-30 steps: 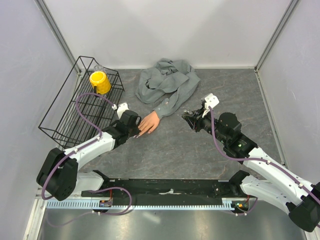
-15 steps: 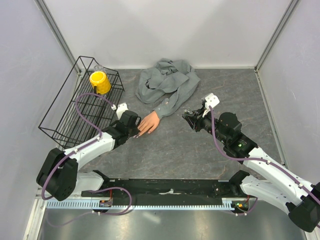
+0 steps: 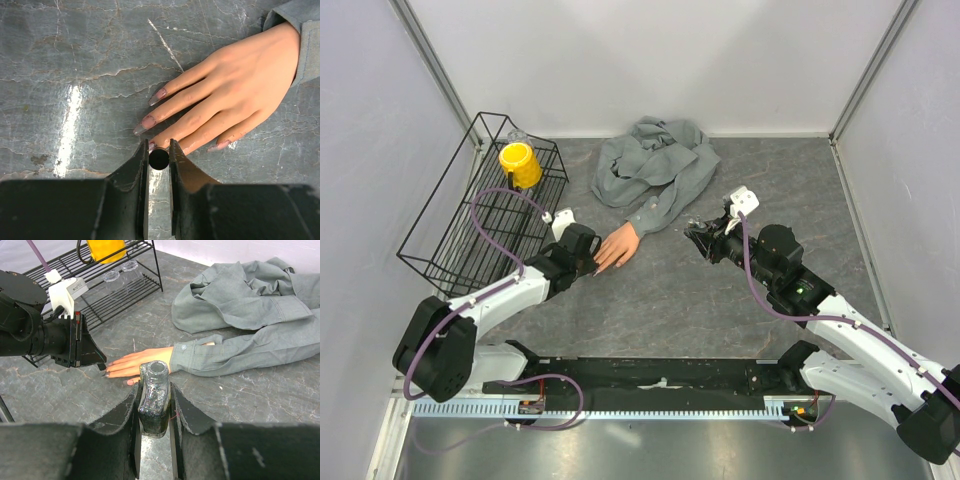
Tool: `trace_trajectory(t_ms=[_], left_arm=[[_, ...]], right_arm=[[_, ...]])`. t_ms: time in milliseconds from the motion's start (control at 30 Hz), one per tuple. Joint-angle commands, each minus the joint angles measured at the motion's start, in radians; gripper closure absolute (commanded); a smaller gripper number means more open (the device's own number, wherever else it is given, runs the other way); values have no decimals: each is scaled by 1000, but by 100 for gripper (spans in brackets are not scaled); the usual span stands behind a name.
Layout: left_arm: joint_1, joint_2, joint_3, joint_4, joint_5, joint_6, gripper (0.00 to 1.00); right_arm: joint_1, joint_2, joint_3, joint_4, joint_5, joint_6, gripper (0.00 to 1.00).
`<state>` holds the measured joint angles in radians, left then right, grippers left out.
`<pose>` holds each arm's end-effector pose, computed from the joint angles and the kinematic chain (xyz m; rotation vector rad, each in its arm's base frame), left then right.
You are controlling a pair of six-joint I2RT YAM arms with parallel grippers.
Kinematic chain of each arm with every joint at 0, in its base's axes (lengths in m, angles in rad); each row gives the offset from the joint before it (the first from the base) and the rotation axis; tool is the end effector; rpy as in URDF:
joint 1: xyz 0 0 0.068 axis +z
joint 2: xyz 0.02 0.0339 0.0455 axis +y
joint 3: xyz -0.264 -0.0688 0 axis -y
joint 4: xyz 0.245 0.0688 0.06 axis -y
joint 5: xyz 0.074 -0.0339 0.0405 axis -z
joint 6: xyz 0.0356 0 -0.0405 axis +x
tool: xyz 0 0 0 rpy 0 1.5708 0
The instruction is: Paint the nails
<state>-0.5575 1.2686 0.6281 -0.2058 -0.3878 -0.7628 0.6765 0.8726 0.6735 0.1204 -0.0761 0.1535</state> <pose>0.2147 -0.1180 0.1871 -0.4125 2.3073 -0.1807 0.1632 0.1345 0.3175 -0.4957 1.6217 0.6906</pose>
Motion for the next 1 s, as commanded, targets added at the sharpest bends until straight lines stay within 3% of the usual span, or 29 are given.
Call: trace_trajectory(t_ms=[0,400,700,867,967], left_arm=[[5,-32,-7,6,-23,16,98],[5,-74,-18,-17,24,-1,98],[5,-230,-18,-184,-6,-46,98],[5,-377,83,-288,-45,20,98],[5,-435,131,-232,58,127,98]], right_arm=[[-5,-1,-5,62,-19,9,100],[-5,0,-8,65,-22,11,100],[-5,-1,8,53,-30,15,100],[-5,-6,28,6,-47,20,100],[-5,-17,32,-25,-91,1,100]])
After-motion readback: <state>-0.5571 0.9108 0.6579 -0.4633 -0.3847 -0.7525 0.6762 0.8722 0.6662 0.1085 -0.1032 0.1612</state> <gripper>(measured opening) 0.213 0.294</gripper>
